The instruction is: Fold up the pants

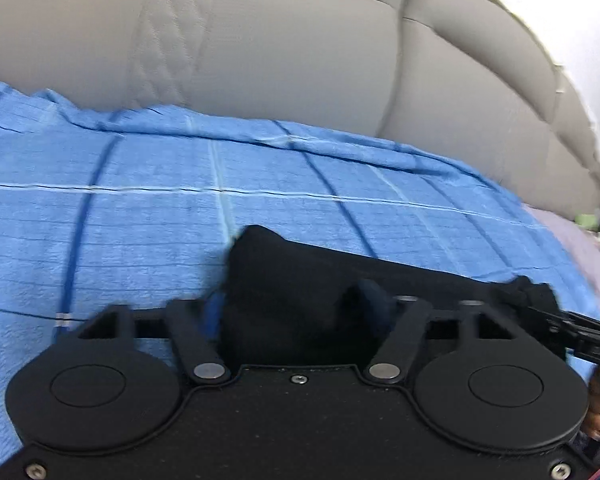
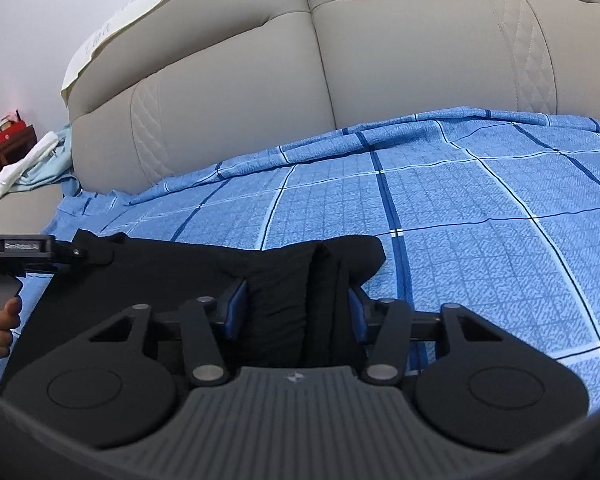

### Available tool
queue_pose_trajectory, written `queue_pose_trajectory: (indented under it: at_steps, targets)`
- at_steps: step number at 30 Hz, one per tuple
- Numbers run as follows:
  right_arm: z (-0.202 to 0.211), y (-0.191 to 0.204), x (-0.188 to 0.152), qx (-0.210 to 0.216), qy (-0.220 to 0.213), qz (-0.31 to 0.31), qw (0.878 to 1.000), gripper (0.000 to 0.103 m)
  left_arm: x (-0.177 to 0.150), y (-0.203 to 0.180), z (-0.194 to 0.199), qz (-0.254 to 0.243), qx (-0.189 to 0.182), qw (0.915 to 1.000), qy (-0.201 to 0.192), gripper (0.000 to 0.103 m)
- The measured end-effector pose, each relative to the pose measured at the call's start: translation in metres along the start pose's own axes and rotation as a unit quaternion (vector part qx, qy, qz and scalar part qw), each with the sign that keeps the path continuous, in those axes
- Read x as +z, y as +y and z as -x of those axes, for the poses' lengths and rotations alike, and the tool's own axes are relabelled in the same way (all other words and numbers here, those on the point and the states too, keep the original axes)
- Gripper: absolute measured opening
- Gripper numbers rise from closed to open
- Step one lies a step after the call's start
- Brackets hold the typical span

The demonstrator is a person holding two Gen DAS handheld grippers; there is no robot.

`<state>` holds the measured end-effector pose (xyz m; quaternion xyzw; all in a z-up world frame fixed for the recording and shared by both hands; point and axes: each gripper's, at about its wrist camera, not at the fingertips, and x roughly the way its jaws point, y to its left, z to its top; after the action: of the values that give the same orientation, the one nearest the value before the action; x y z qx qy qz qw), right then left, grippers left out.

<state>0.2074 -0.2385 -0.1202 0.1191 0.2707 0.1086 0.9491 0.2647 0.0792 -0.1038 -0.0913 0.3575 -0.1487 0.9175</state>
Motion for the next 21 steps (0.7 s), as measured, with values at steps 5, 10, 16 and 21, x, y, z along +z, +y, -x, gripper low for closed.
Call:
queue_pose_trajectory:
  at_steps: [5,10,16,21]
  targets:
    - [0.000,0.016,0.003,0.000,-0.014,0.006,1.000,0.032,-0.003,-0.005,0.013,0.011,0.042,0.9982,-0.042,0.020]
    - [-0.014,0.032,0.027,-0.001,-0.029,0.024,0.999,0.029,0.023,0.000,0.005,0.009,0.070,0.9960,-0.054,0.018]
    - [-0.056,0.037,0.071,0.001,-0.037,0.028,0.999,0.028,0.075,0.008,-0.022,0.006,0.112,0.9912,-0.070,0.018]
    - [-0.092,0.036,0.094,-0.008,-0.025,0.030,0.999,0.029,0.092,0.011,-0.055,-0.005,0.147,0.9874,-0.059,0.019]
